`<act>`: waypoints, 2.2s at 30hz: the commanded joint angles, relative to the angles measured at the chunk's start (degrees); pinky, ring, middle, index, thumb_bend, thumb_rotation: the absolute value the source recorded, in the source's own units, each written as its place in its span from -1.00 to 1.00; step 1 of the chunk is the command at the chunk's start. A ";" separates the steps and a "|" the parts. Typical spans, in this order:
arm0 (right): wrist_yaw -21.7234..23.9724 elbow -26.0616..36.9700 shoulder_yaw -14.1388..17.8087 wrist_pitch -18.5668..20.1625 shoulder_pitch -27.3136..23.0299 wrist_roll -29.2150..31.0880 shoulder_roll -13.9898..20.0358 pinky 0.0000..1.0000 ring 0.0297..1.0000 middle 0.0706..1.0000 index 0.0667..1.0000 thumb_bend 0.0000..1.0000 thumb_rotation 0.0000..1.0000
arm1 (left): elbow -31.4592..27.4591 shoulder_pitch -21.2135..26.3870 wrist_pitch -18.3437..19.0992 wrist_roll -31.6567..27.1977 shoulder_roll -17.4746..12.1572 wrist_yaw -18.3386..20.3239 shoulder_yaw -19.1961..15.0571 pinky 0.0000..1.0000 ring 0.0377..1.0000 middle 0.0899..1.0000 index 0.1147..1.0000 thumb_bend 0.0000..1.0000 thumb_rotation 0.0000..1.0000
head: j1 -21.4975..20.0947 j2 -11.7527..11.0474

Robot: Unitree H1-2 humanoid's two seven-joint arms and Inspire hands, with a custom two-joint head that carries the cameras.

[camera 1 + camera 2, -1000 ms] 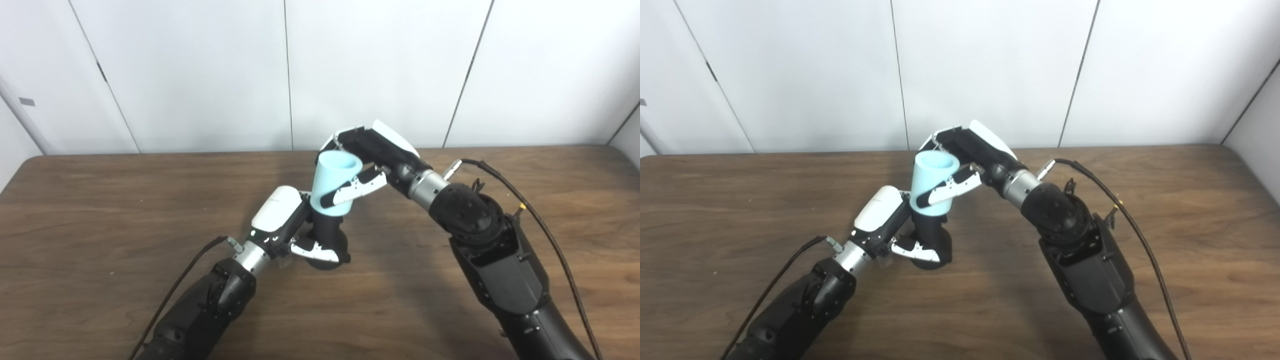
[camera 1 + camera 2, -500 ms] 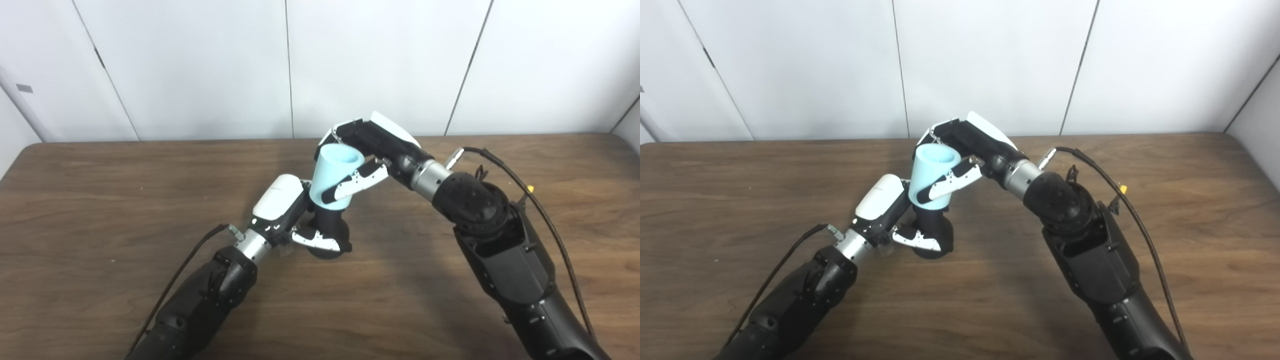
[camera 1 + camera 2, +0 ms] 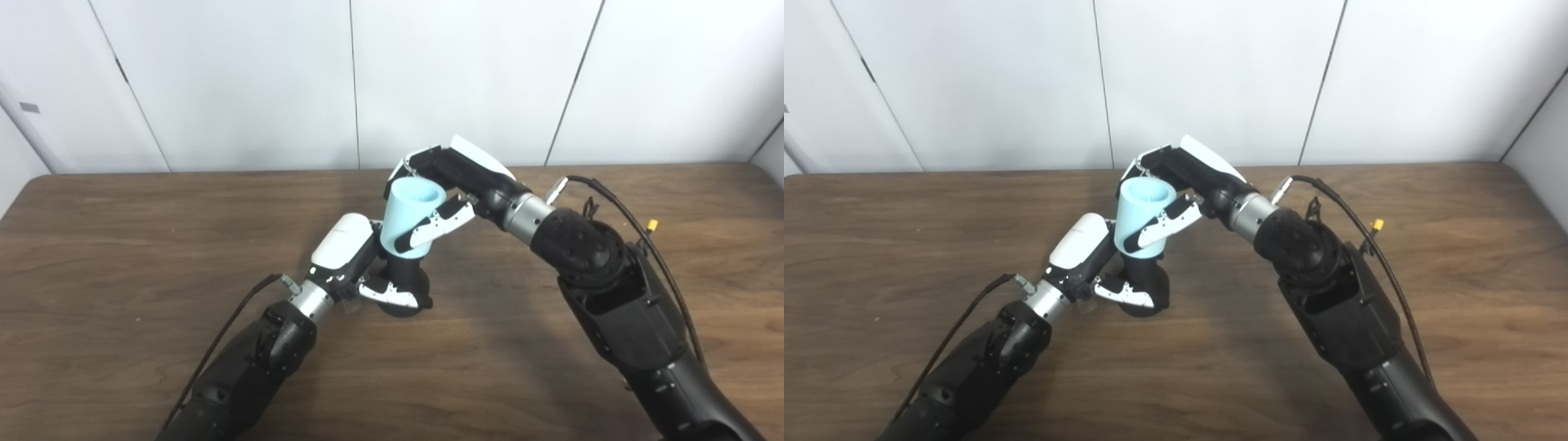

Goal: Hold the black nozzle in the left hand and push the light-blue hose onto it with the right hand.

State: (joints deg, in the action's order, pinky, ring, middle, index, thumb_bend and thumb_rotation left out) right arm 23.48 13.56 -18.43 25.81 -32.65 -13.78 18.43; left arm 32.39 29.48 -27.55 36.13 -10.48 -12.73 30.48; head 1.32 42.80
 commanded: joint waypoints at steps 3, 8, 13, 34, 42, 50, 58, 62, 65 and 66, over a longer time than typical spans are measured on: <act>4.59 1.90 -2.63 -2.82 -2.70 0.71 1.58 -0.26 -0.18 -0.10 -0.09 0.04 -1.00 | 5.72 -9.51 2.42 1.25 3.06 2.50 2.86 -0.26 -0.21 -0.18 -0.14 0.01 -1.00 | 0.23 0.22; 5.41 0.65 -4.17 -7.31 -2.99 0.74 2.69 -0.25 -0.19 -0.08 -0.11 0.04 -1.00 | 5.31 -9.57 2.52 1.08 3.03 3.07 2.65 -0.28 -0.23 -0.19 -0.13 0.01 -1.00 | 0.35 0.43; 5.71 0.28 -5.34 -9.65 -2.96 -0.25 3.41 -0.23 -0.18 -0.08 -0.11 0.04 -1.00 | 4.95 -9.79 2.26 0.63 2.86 3.86 2.33 -0.27 -0.22 -0.19 -0.13 0.01 -1.00 | 0.22 0.80; -2.05 -0.53 0.27 -10.68 6.74 -1.90 2.14 -0.33 -0.20 -0.10 -0.09 0.04 -1.00 | 3.17 -10.81 2.98 0.27 2.08 5.00 0.79 -0.27 -0.22 -0.18 -0.13 0.01 -1.00 | -0.01 1.52; -8.19 -1.07 3.60 -7.13 11.56 -3.69 -3.43 -0.24 -0.16 -0.13 -0.09 0.04 -1.00 | 2.77 -11.06 2.95 0.54 2.27 5.81 -0.22 -0.31 -0.24 -0.18 -0.13 0.01 -1.00 | -0.10 1.74; -10.06 -1.35 3.85 -4.76 13.21 -3.81 -5.82 -0.22 -0.15 -0.10 -0.11 0.04 -1.00 | 2.17 -11.22 3.45 1.00 2.31 6.24 -0.38 -0.31 -0.25 -0.18 -0.12 0.01 -1.00 | 0.03 2.04; -8.66 -2.26 1.98 -5.95 13.84 -4.04 -5.00 -0.28 -0.18 -0.12 -0.07 0.04 -1.00 | 2.48 -11.08 3.24 1.40 2.36 5.55 -0.27 -0.33 -0.27 -0.17 -0.12 0.01 -1.00 | 0.15 2.16; -7.74 -3.04 1.19 -7.88 14.46 -3.04 -4.11 -0.24 -0.17 -0.13 -0.08 0.04 -1.00 | 2.35 -11.04 3.61 1.35 2.42 5.82 -0.30 -0.34 -0.28 -0.18 -0.11 0.00 -1.00 | 0.22 2.26; -7.66 -4.30 0.44 -10.57 15.07 -2.95 -3.47 -0.27 -0.18 -0.12 -0.09 0.04 -1.00 | 2.49 -10.94 3.29 1.54 2.38 5.49 -0.24 -0.35 -0.29 -0.20 -0.11 0.00 -1.00 | 0.22 2.26; -7.68 -4.52 0.23 -11.05 15.29 -3.20 -3.34 -0.27 -0.18 -0.12 -0.09 0.04 -1.00 | 2.56 -10.90 3.22 1.57 2.39 5.38 -0.24 -0.35 -0.29 -0.20 -0.11 0.00 -1.00 | 0.22 2.26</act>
State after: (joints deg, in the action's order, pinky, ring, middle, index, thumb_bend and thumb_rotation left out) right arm 12.80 11.87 -15.66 14.44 -20.22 -15.49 13.33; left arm 29.58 27.26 -26.54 36.18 -8.61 -8.43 27.98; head 1.49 45.00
